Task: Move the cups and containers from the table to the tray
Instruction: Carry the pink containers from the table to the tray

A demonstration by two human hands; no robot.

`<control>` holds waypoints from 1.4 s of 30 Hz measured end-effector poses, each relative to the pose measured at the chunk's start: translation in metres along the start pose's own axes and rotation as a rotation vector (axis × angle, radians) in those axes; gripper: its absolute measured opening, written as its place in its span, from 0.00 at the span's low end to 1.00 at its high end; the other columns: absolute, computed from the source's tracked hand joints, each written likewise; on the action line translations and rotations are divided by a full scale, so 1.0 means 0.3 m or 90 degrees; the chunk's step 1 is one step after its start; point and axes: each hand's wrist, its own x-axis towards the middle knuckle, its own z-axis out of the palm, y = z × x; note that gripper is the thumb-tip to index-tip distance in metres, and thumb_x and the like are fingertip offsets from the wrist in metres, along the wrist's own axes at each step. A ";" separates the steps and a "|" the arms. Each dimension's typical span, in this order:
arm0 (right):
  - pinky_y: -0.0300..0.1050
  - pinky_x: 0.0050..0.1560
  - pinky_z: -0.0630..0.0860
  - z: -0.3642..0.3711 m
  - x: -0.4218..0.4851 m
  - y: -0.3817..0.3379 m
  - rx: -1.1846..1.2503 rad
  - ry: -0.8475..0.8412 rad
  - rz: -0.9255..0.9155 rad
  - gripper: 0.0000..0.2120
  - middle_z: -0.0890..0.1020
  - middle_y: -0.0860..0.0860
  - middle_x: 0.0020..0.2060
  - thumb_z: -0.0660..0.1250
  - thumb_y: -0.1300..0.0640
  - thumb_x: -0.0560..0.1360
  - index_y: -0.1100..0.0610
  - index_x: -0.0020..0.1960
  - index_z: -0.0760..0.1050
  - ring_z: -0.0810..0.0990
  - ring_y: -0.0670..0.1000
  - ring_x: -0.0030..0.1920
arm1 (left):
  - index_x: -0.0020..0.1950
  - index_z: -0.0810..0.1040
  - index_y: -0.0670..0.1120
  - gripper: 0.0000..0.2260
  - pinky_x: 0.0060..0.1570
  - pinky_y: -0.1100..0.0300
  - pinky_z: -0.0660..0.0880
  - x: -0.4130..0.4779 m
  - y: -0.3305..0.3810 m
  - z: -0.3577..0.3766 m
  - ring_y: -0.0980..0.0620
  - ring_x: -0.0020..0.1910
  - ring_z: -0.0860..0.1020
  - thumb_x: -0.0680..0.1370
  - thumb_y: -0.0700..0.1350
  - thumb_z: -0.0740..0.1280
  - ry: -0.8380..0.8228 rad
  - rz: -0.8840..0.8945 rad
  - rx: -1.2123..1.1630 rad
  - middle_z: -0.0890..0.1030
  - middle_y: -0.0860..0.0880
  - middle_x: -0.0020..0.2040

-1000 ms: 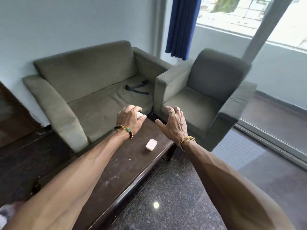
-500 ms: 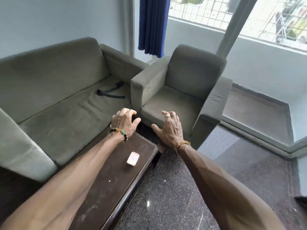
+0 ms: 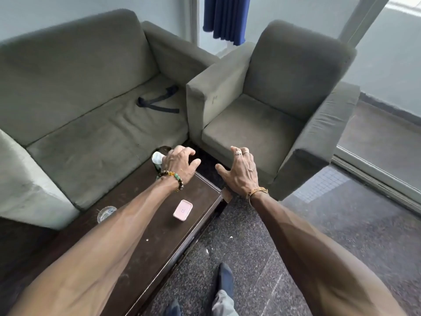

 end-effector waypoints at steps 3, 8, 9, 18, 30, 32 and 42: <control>0.52 0.64 0.71 0.071 0.075 0.082 -0.003 -0.042 -0.001 0.36 0.71 0.55 0.66 0.70 0.41 0.73 0.57 0.74 0.66 0.71 0.58 0.64 | 0.59 0.79 0.49 0.16 0.62 0.51 0.70 0.045 -0.013 0.106 0.44 0.60 0.76 0.75 0.55 0.68 -0.033 -0.036 0.004 0.78 0.46 0.61; 0.52 0.63 0.71 0.154 0.191 0.185 0.002 -0.095 0.003 0.36 0.71 0.55 0.65 0.70 0.40 0.73 0.58 0.74 0.66 0.72 0.58 0.63 | 0.60 0.78 0.51 0.16 0.59 0.51 0.72 0.100 -0.023 0.225 0.44 0.61 0.76 0.75 0.55 0.68 -0.076 -0.089 0.008 0.78 0.46 0.60; 0.52 0.63 0.71 0.168 0.207 0.196 0.004 -0.101 0.004 0.36 0.71 0.55 0.65 0.70 0.41 0.73 0.58 0.74 0.66 0.72 0.58 0.63 | 0.60 0.78 0.51 0.15 0.59 0.51 0.72 0.108 -0.028 0.238 0.44 0.61 0.76 0.75 0.55 0.68 -0.080 -0.102 0.006 0.78 0.46 0.60; 0.53 0.62 0.71 0.427 0.251 0.261 0.015 -0.203 -0.002 0.36 0.71 0.57 0.65 0.70 0.42 0.74 0.58 0.75 0.64 0.72 0.59 0.63 | 0.59 0.78 0.49 0.15 0.60 0.47 0.72 0.135 -0.180 0.418 0.42 0.61 0.75 0.75 0.52 0.69 -0.113 -0.205 -0.027 0.77 0.45 0.61; 0.54 0.64 0.69 0.871 0.136 0.328 -0.016 -0.364 0.009 0.36 0.70 0.59 0.66 0.68 0.42 0.76 0.59 0.75 0.62 0.70 0.60 0.64 | 0.60 0.78 0.49 0.14 0.60 0.50 0.71 0.063 -0.468 0.759 0.42 0.61 0.75 0.75 0.50 0.68 -0.226 -0.298 -0.045 0.77 0.45 0.62; 0.54 0.63 0.70 0.925 0.121 0.325 -0.022 -0.380 0.009 0.36 0.70 0.58 0.65 0.68 0.41 0.76 0.59 0.75 0.62 0.71 0.60 0.63 | 0.61 0.78 0.49 0.15 0.61 0.50 0.72 0.051 -0.512 0.787 0.42 0.62 0.75 0.75 0.49 0.68 -0.240 -0.312 -0.042 0.76 0.44 0.62; 0.51 0.66 0.69 1.120 0.071 0.278 0.048 -0.441 0.067 0.37 0.69 0.57 0.67 0.70 0.42 0.75 0.60 0.76 0.62 0.70 0.59 0.66 | 0.66 0.74 0.44 0.18 0.65 0.54 0.67 0.000 -0.659 0.899 0.41 0.65 0.72 0.77 0.46 0.66 -0.268 -0.364 -0.067 0.74 0.41 0.64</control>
